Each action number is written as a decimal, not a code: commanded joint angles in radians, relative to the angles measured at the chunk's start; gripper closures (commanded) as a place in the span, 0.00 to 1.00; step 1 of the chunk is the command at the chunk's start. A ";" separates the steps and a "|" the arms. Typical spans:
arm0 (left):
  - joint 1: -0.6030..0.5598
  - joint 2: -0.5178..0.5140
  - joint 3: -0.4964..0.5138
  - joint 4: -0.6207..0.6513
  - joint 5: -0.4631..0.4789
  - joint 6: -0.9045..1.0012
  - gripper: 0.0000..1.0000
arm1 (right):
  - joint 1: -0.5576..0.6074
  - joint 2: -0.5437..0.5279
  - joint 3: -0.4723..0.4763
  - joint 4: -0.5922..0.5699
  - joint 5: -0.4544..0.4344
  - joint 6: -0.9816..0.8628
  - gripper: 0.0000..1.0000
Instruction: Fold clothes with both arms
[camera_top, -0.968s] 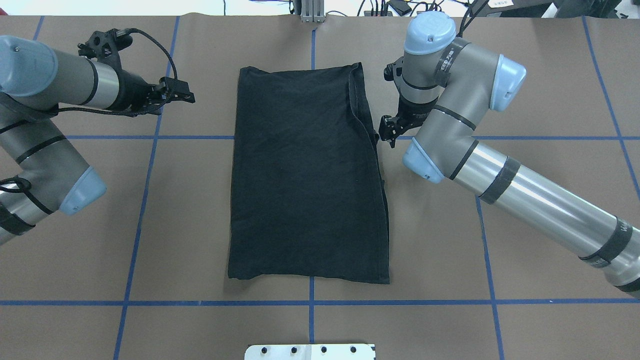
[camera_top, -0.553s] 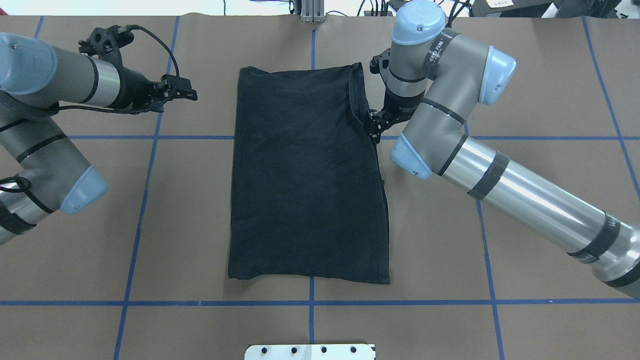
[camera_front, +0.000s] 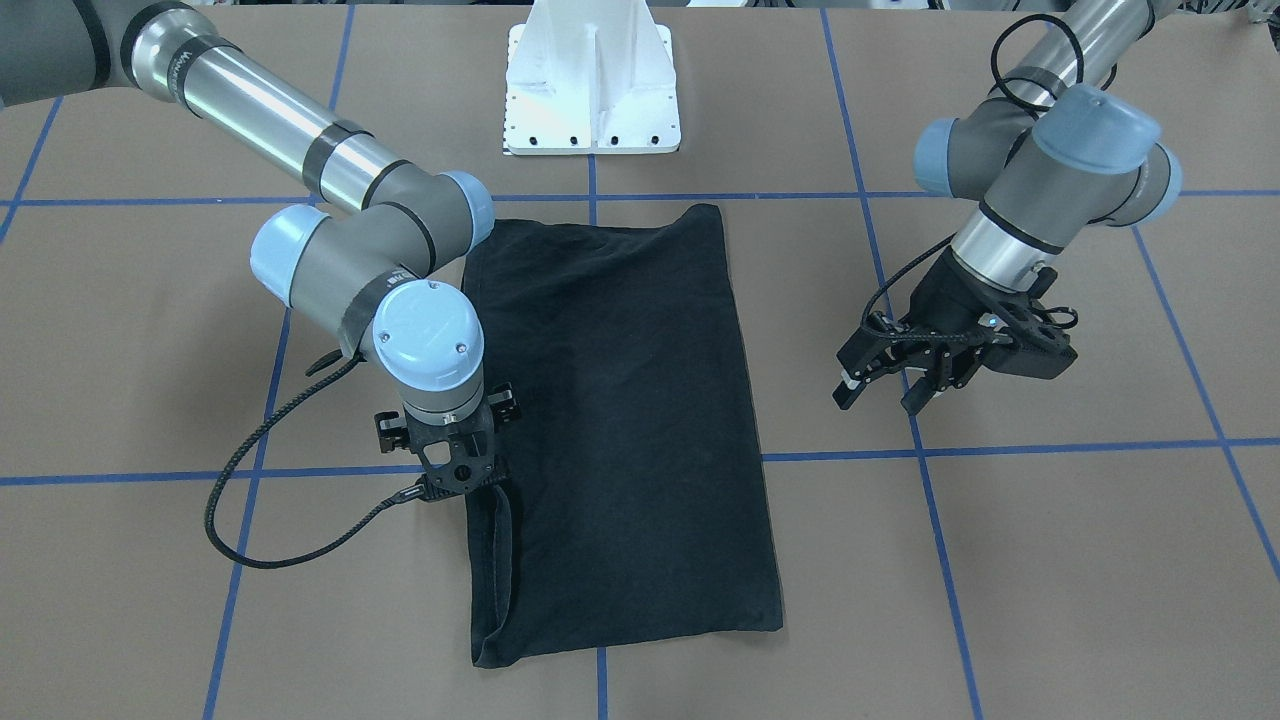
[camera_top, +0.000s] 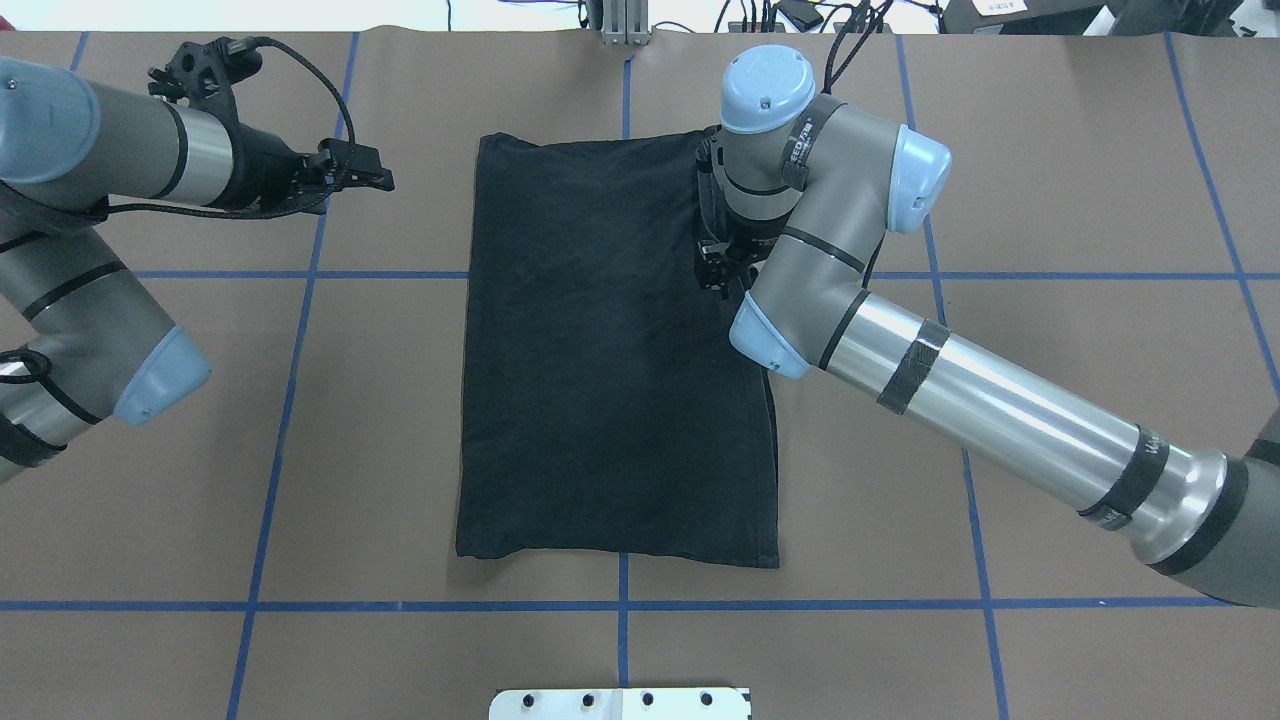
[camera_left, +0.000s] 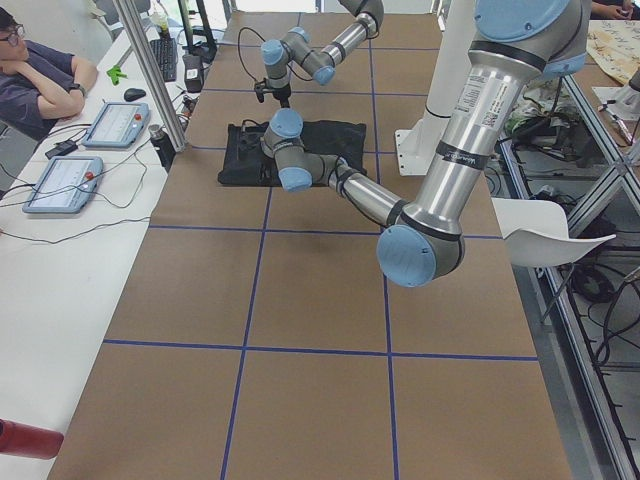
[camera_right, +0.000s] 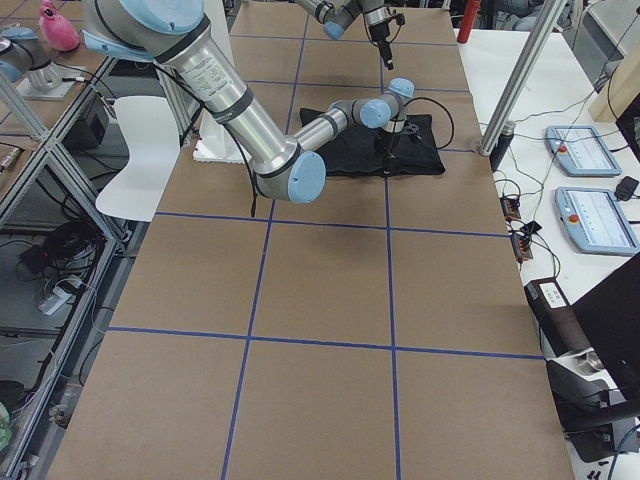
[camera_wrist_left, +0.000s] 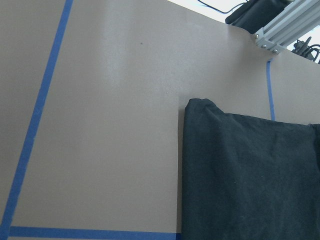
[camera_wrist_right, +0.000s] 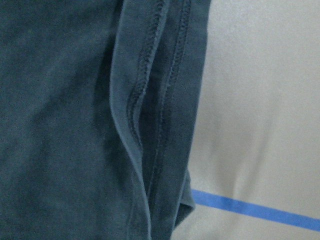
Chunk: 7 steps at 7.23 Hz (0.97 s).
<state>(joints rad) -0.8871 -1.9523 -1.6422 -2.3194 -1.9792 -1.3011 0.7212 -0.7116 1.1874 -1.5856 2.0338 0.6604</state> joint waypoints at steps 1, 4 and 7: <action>-0.009 0.006 -0.036 0.000 0.000 -0.001 0.00 | -0.005 0.023 -0.048 0.049 -0.021 0.008 0.01; -0.012 0.006 -0.045 0.002 0.000 0.000 0.00 | -0.003 0.044 -0.065 0.067 -0.049 0.007 0.00; -0.013 0.006 -0.048 0.003 0.000 0.000 0.00 | 0.000 0.060 -0.155 0.214 -0.092 0.007 0.01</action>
<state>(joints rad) -0.8993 -1.9467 -1.6886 -2.3168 -1.9788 -1.3009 0.7194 -0.6611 1.0594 -1.4121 1.9565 0.6673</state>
